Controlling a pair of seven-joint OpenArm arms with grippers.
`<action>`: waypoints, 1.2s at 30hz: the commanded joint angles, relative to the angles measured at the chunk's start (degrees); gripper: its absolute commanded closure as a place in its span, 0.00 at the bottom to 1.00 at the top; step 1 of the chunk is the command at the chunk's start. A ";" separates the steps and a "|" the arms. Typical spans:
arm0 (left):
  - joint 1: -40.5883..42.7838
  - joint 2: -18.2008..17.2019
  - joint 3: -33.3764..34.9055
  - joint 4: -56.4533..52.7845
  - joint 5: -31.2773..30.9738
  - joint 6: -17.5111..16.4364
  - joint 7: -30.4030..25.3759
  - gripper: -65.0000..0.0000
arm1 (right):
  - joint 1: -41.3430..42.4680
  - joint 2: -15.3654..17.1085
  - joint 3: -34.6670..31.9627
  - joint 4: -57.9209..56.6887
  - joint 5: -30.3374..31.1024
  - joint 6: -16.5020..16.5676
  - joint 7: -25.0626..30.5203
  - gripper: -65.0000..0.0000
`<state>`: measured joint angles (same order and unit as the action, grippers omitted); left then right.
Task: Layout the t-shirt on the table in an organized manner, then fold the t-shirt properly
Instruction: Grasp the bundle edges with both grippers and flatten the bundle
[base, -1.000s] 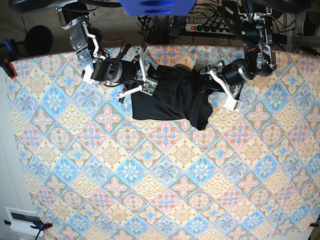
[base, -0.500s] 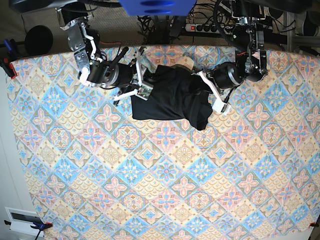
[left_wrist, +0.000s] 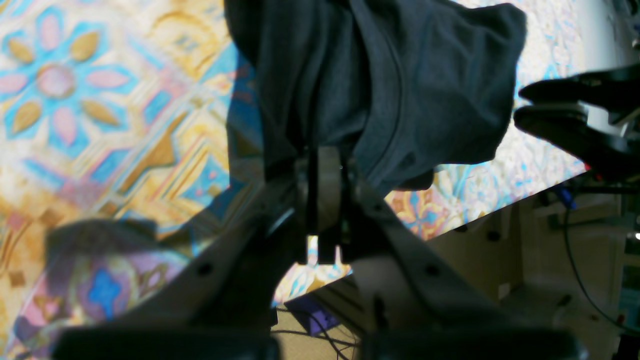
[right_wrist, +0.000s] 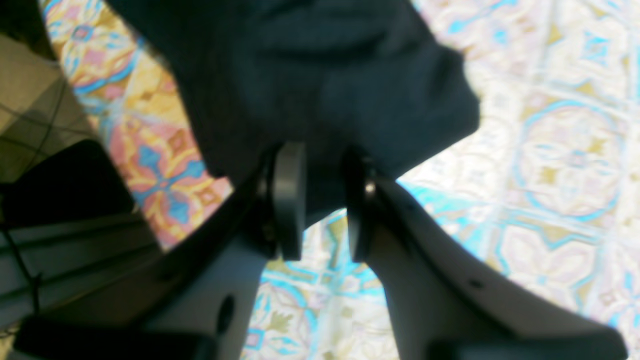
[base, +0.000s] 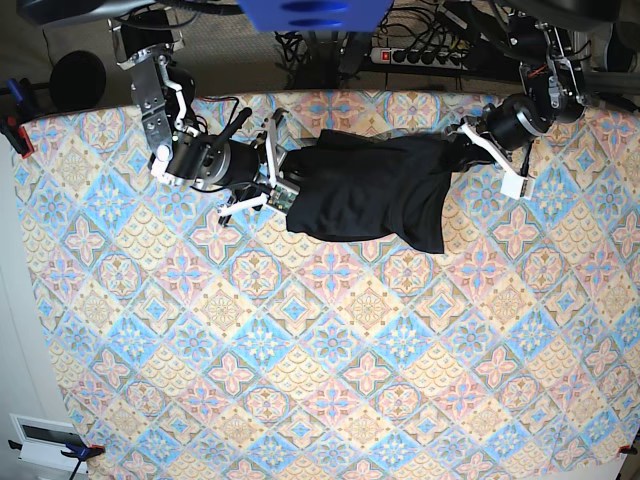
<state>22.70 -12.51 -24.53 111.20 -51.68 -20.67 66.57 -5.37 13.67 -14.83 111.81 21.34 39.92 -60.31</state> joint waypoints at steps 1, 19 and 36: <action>-0.24 -0.37 -0.12 -0.30 -0.67 -0.21 -0.94 1.00 | 0.93 0.26 0.10 1.03 0.85 0.08 1.19 0.80; -2.26 0.51 4.36 -13.57 0.82 0.23 -4.98 0.95 | 0.93 0.26 -0.42 0.94 0.85 0.08 0.84 0.80; 0.38 0.69 -3.99 -0.38 -7.44 0.23 -4.46 0.68 | 1.81 0.26 -3.50 0.94 0.68 0.08 1.28 0.80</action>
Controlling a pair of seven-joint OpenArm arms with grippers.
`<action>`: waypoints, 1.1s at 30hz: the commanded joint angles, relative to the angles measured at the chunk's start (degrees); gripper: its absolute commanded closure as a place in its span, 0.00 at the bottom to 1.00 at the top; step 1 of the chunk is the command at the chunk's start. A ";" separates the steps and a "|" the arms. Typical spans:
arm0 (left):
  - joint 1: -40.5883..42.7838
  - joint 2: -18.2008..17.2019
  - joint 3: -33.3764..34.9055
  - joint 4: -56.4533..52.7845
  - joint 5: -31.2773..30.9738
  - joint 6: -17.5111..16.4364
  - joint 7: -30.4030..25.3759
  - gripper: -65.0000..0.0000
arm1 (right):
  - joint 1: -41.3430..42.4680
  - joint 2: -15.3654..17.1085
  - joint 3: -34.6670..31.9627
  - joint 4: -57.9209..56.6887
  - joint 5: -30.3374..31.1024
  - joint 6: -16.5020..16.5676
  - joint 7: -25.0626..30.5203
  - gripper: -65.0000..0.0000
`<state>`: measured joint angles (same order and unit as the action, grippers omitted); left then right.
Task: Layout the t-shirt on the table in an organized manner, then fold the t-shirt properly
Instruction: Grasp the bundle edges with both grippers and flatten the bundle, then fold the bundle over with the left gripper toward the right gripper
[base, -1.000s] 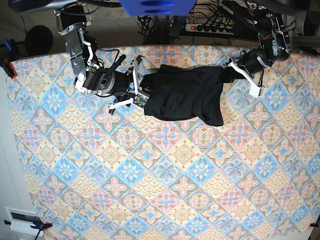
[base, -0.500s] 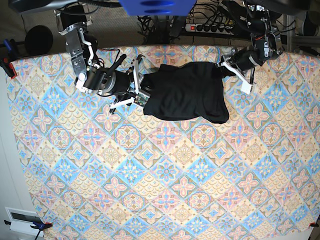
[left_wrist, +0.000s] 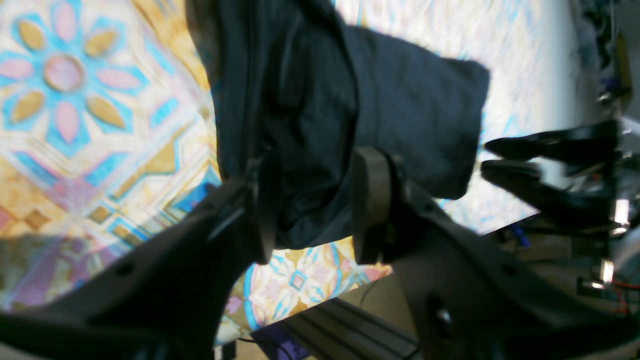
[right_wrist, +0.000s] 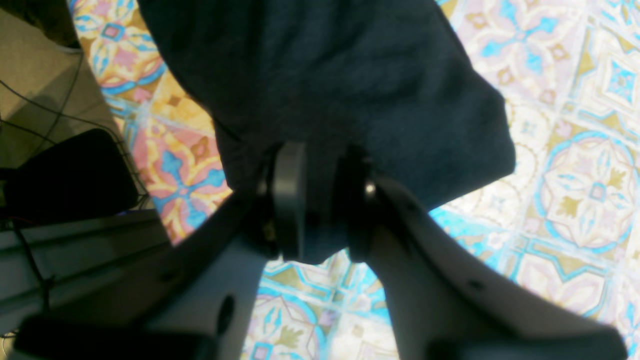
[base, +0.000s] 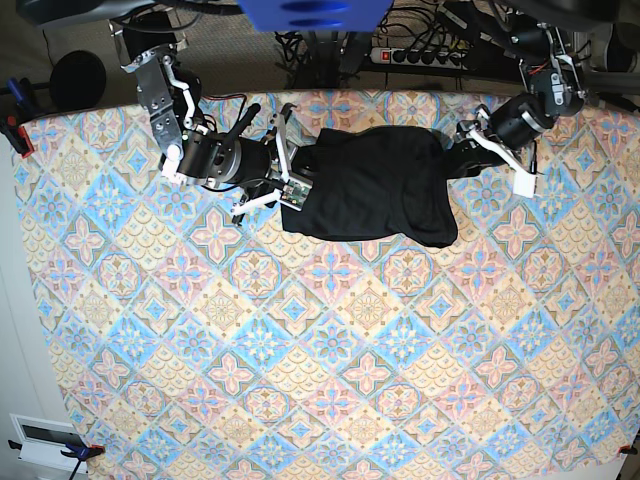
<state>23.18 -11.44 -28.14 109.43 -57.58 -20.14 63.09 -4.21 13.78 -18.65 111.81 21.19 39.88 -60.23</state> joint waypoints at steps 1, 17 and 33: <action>-0.10 -0.38 -0.65 2.18 -1.89 -0.30 -0.98 0.69 | 0.73 0.15 0.50 0.94 0.83 0.12 1.28 0.80; -7.66 6.91 26.87 -3.27 22.72 -0.47 -1.42 0.80 | 15.59 -0.29 -3.63 -10.31 1.18 0.12 8.23 0.98; -10.83 7.09 31.26 -7.58 37.49 -0.47 -1.51 0.80 | 29.04 -6.53 -16.20 -39.85 -12.18 0.12 13.68 1.00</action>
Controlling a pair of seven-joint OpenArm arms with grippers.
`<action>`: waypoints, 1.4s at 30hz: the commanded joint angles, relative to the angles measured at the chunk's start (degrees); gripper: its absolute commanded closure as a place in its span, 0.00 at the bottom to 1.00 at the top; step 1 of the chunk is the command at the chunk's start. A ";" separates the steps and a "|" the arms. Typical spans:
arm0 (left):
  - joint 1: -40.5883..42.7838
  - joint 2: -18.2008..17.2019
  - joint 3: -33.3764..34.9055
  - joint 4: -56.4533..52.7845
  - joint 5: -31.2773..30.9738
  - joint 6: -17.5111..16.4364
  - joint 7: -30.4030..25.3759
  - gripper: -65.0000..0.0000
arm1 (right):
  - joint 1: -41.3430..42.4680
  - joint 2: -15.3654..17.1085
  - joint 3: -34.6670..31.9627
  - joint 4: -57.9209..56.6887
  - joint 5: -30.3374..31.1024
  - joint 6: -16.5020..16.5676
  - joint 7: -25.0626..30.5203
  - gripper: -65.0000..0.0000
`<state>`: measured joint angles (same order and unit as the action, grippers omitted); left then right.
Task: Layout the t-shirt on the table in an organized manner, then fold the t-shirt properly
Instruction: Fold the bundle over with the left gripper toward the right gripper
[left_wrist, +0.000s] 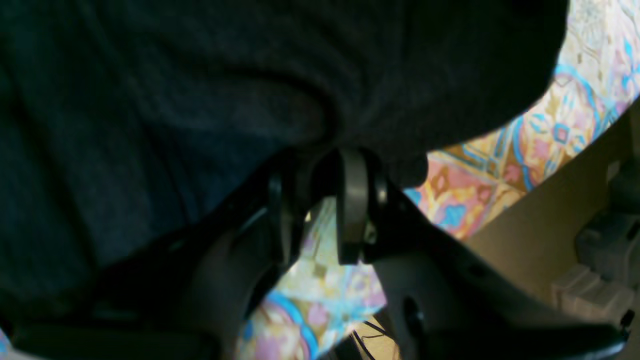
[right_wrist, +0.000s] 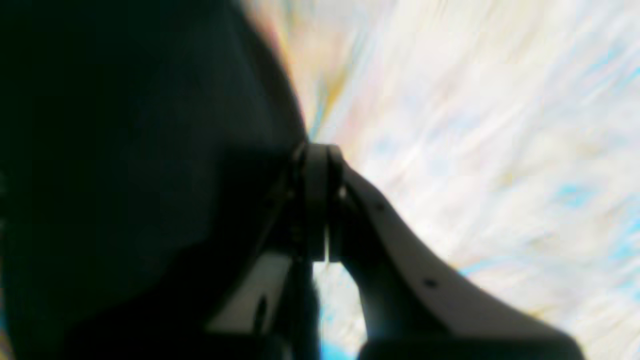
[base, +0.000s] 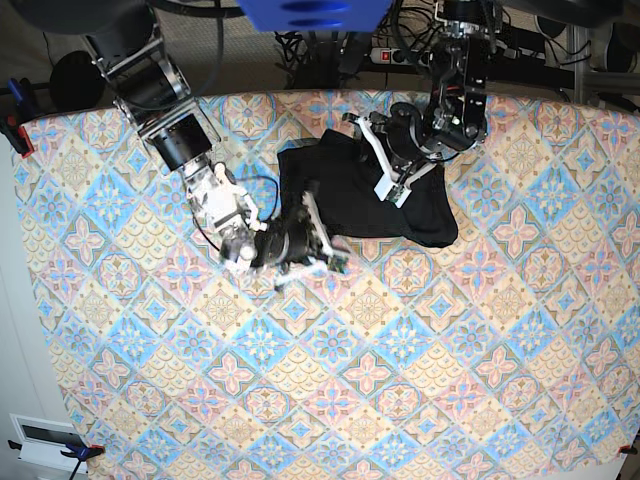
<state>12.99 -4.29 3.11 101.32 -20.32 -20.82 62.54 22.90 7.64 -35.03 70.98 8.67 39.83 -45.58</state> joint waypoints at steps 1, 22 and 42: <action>-1.52 -0.14 0.01 -0.70 0.23 0.20 -0.87 0.80 | 1.94 -0.39 0.17 0.27 -1.50 0.17 -0.79 1.00; -21.13 1.00 5.37 -13.27 2.43 0.20 -0.87 0.80 | -16.17 12.45 8.08 20.93 -2.12 0.17 -3.96 1.00; -11.72 1.09 -23.55 -0.09 -11.55 0.38 -0.35 0.80 | -26.19 4.19 22.50 41.15 2.89 0.17 -5.71 1.00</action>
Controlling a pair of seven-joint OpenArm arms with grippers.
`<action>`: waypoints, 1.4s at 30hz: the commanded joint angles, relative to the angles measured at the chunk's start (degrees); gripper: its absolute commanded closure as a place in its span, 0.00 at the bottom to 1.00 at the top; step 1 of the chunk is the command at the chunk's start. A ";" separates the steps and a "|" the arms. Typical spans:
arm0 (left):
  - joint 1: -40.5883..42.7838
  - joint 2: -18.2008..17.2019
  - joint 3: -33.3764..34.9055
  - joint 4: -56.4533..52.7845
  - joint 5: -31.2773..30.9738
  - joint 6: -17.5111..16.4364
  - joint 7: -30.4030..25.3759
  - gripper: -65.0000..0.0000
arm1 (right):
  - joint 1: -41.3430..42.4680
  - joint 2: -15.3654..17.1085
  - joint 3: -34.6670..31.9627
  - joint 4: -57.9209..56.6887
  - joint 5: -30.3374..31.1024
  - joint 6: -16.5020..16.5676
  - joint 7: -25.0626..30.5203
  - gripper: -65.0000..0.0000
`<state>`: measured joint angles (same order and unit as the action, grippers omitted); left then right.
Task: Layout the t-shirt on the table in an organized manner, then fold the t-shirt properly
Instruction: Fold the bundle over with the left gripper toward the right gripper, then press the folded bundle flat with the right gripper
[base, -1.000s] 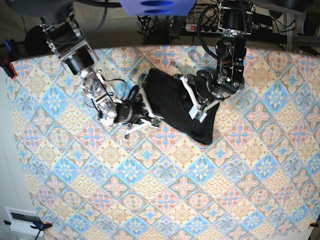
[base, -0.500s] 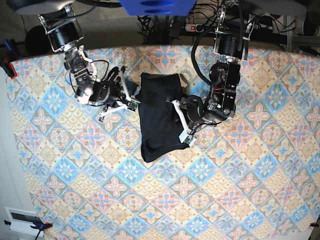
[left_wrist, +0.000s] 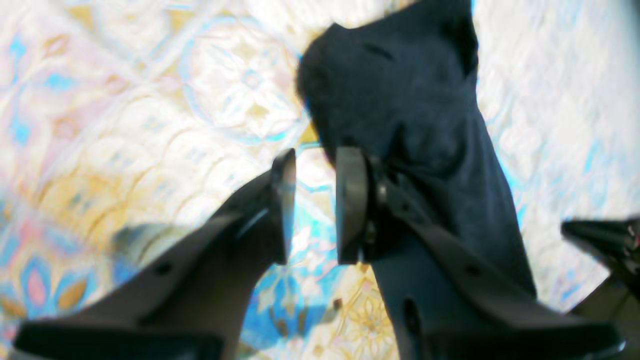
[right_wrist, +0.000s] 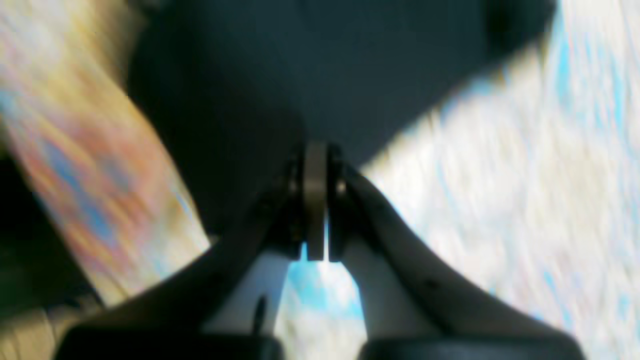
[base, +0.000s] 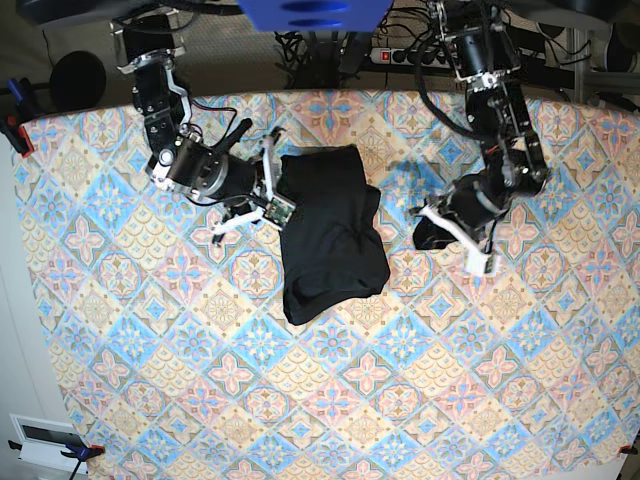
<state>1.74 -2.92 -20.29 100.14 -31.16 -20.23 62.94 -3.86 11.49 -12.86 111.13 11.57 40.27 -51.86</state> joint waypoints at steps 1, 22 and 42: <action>0.77 -0.38 -1.20 1.44 -2.03 -0.21 -0.12 0.80 | 0.56 -1.95 0.51 0.91 0.95 -0.27 0.56 1.00; 8.94 -2.84 -18.26 8.21 -5.46 -0.47 2.60 0.80 | 18.85 -19.27 0.16 -35.22 1.22 -0.27 5.31 1.00; 7.89 -3.19 -18.08 7.95 -10.03 -0.39 2.60 0.80 | 16.12 -13.02 4.64 -52.27 -4.06 -0.27 14.45 1.00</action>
<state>10.31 -5.56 -38.19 107.22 -40.12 -20.47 66.67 12.49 -3.75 -9.02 59.22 13.37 42.35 -32.95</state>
